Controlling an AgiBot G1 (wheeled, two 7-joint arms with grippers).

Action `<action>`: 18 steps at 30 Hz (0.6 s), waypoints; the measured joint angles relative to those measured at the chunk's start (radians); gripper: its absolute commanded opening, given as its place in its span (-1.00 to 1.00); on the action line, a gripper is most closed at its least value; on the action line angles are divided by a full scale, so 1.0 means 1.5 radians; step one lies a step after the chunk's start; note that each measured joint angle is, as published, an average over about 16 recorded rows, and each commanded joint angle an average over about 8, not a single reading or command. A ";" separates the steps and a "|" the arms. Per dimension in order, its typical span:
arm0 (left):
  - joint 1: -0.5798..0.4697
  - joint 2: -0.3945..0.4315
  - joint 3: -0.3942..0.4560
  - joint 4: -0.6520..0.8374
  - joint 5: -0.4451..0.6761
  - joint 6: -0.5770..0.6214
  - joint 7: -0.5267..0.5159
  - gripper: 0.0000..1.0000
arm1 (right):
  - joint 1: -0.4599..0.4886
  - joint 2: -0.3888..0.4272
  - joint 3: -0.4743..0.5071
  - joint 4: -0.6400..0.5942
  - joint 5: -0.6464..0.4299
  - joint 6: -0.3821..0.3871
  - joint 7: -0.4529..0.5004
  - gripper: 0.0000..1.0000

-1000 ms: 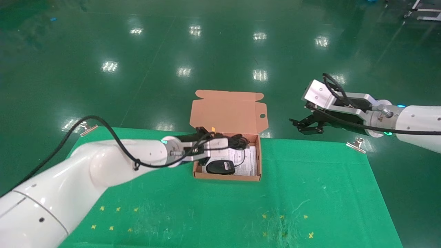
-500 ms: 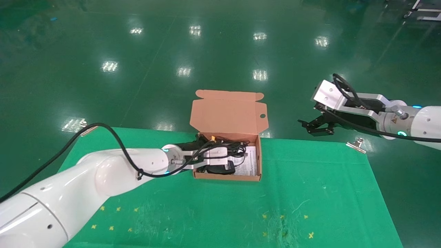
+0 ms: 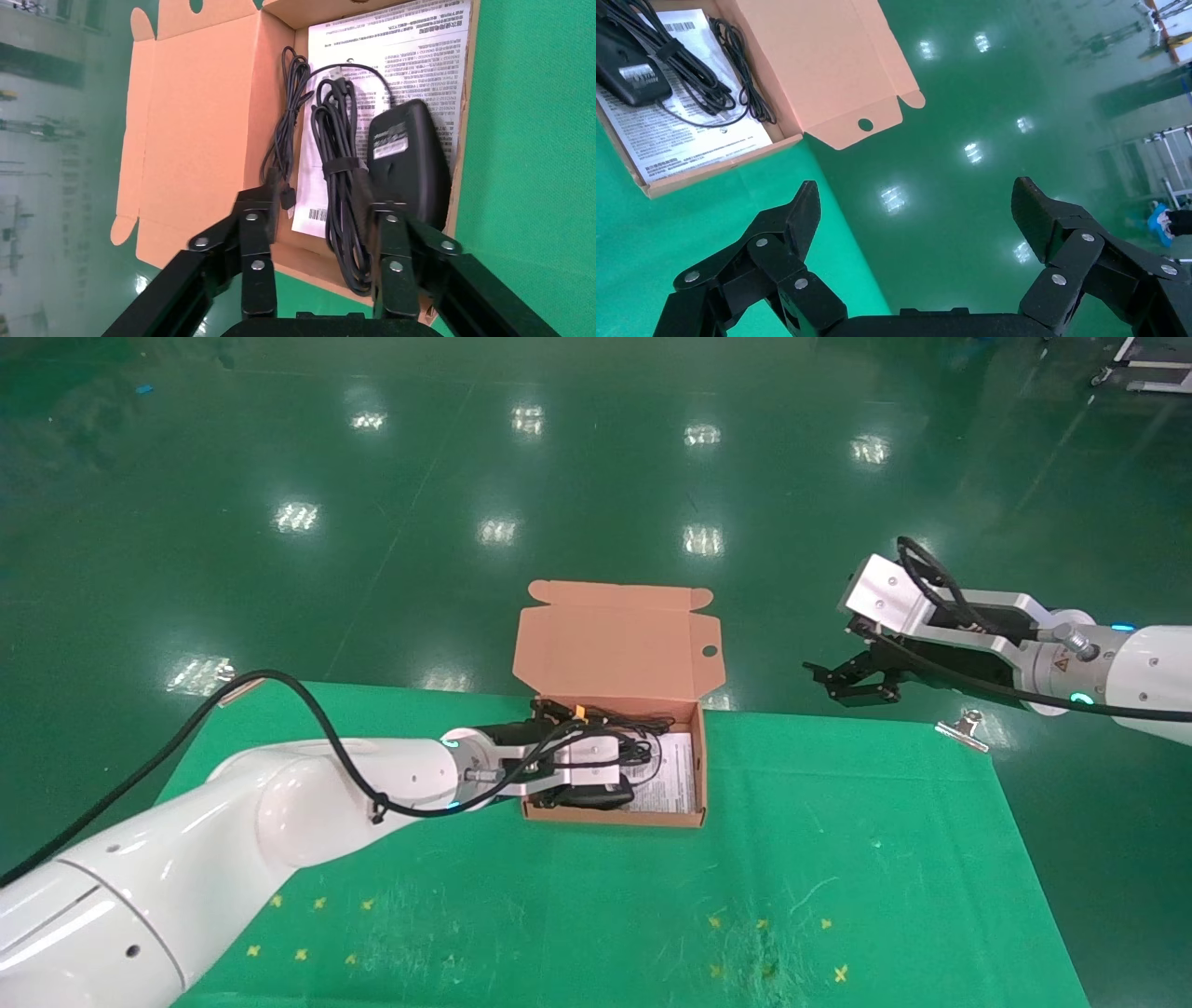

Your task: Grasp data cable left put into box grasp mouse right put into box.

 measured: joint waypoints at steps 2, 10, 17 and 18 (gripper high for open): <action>-0.007 -0.006 -0.004 -0.004 0.000 -0.006 -0.003 1.00 | 0.007 -0.002 0.002 0.000 -0.002 0.001 -0.002 1.00; -0.055 -0.028 -0.023 -0.007 0.002 -0.043 -0.017 1.00 | 0.049 -0.009 0.010 -0.001 -0.018 -0.005 -0.014 1.00; -0.081 -0.050 -0.050 -0.004 -0.012 -0.051 -0.026 1.00 | 0.067 -0.011 0.026 0.002 -0.015 -0.034 -0.027 1.00; -0.081 -0.054 -0.055 -0.006 -0.017 -0.047 -0.027 1.00 | 0.065 -0.010 0.031 0.003 -0.011 -0.040 -0.029 1.00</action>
